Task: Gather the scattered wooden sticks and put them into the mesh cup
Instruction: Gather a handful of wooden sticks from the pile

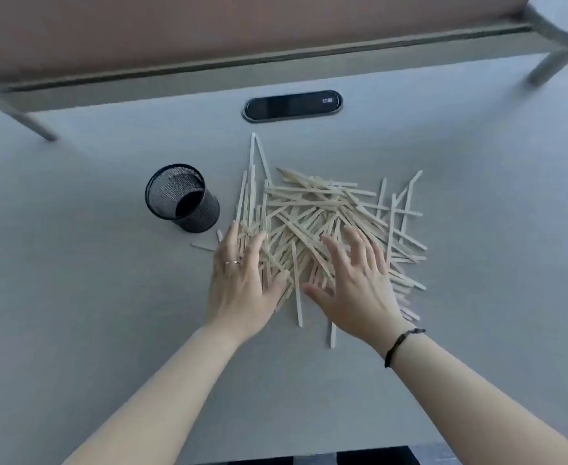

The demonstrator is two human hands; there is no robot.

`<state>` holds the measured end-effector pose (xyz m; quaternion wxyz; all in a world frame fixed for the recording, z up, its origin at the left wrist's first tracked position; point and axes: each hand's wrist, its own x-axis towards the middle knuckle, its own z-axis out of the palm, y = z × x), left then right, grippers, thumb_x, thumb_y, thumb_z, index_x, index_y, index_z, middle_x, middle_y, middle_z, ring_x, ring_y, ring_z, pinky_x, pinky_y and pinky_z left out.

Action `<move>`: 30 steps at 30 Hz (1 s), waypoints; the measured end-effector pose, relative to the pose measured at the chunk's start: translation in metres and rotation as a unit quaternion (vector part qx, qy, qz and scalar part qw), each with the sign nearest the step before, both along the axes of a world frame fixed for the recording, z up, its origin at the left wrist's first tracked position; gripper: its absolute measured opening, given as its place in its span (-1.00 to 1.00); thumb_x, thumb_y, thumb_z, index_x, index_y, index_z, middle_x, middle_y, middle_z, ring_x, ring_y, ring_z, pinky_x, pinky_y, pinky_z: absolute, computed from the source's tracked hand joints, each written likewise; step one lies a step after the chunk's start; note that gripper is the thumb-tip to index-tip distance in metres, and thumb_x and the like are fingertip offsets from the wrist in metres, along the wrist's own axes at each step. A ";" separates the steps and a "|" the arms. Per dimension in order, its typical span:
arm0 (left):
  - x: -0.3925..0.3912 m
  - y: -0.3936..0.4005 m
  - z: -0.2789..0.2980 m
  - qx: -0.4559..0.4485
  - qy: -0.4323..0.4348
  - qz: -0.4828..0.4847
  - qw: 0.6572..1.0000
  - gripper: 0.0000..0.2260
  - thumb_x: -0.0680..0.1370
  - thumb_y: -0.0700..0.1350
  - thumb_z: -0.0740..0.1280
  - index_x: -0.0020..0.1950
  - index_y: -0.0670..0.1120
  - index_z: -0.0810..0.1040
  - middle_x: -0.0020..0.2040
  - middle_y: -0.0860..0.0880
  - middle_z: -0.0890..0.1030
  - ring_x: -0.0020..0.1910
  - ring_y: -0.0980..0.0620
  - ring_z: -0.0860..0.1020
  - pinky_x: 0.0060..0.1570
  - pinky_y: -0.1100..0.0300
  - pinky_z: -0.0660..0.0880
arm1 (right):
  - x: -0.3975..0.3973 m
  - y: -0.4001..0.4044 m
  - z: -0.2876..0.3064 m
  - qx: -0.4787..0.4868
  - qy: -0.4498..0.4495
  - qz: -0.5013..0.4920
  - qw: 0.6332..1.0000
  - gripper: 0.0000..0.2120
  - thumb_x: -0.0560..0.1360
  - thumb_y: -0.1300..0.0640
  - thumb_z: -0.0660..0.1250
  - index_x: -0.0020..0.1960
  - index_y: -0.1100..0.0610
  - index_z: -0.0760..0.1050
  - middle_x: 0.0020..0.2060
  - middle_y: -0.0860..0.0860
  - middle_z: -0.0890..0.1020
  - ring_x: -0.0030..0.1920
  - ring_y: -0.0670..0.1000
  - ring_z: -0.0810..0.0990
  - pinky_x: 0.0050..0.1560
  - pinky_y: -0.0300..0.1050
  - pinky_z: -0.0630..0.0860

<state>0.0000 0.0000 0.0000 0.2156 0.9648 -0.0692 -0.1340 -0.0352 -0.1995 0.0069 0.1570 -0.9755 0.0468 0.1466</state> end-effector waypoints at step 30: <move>-0.015 0.005 -0.068 -0.076 -0.209 -0.065 0.973 -0.43 0.42 0.35 0.25 0.34 0.09 0.49 0.42 0.01 0.40 0.42 -0.03 0.39 0.36 0.02 0.37 | -0.023 0.014 -0.065 0.029 -0.230 0.099 0.968 -0.45 0.50 -0.28 0.25 0.43 -0.10 0.38 0.27 -0.07 0.47 0.35 0.05 0.41 0.28 0.00 0.37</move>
